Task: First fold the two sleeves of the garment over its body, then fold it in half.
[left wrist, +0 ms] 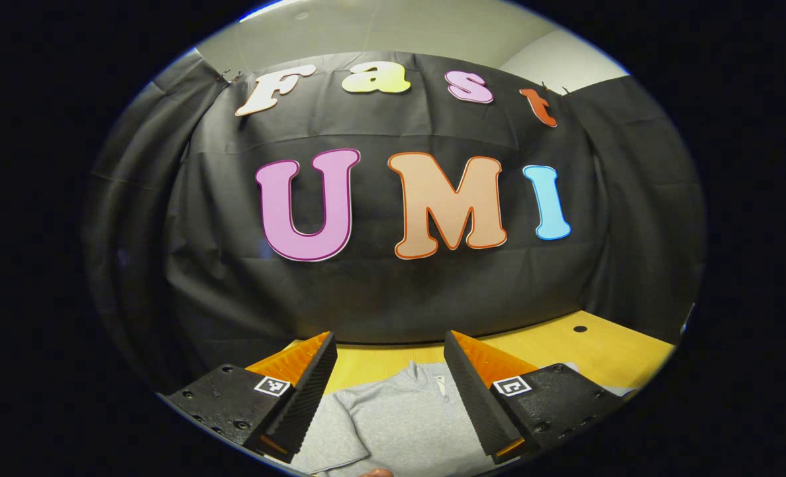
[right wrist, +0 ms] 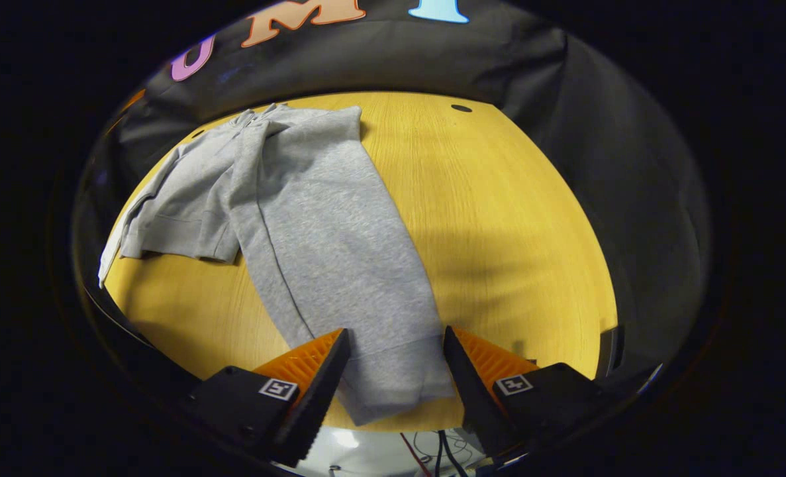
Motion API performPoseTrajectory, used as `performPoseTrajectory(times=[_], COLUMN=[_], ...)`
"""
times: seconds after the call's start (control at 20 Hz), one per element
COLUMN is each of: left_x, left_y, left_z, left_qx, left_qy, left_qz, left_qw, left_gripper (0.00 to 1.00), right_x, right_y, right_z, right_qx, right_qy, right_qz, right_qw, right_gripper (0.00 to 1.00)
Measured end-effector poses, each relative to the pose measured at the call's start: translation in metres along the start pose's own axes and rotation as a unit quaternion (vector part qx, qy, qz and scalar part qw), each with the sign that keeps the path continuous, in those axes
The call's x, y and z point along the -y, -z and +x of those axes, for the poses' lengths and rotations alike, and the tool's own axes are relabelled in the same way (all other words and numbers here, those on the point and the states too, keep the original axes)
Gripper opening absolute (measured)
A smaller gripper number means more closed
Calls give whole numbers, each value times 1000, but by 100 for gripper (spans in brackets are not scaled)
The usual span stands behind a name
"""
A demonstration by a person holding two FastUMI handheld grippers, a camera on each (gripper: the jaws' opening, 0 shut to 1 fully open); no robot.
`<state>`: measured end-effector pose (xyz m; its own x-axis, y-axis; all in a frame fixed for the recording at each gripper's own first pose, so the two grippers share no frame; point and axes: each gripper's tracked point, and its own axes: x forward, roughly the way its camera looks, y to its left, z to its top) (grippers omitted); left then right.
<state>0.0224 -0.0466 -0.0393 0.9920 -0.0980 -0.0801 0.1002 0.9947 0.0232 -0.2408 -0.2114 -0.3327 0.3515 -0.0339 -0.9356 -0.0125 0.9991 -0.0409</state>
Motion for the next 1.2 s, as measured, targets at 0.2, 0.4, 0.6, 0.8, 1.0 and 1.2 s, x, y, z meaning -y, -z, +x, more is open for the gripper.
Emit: performPoseTrajectory(times=[0.2,0.4,0.6,0.8,1.0,1.2], left_x=[1,2,1,2,-2,-10], left_y=[2,2,0,-2,-4,-5], left_z=[0,1,1,1,-1,-5], left_qx=[-1,-1,1,5,8,10], left_qy=[2,4,6,9,6,-2], left_qz=[3,0,4,6,9,10], left_qw=[1000,1000,1000,1000,1000,1000], left_gripper=[95,95,95,95,94,95], right_x=[-8,-12,-2,10,2,-10], right_y=[0,-4,-23,-56,-95,-137], right_z=[2,4,-2,-11,-22,-32], right_qx=[-10,-14,10,40,72,105], right_qy=[-12,-5,21,26,13,-6], right_qz=[20,42,100,136,151,158], right_qw=[1000,999,995,990,986,982], right_gripper=[55,20,7,7,7,7])
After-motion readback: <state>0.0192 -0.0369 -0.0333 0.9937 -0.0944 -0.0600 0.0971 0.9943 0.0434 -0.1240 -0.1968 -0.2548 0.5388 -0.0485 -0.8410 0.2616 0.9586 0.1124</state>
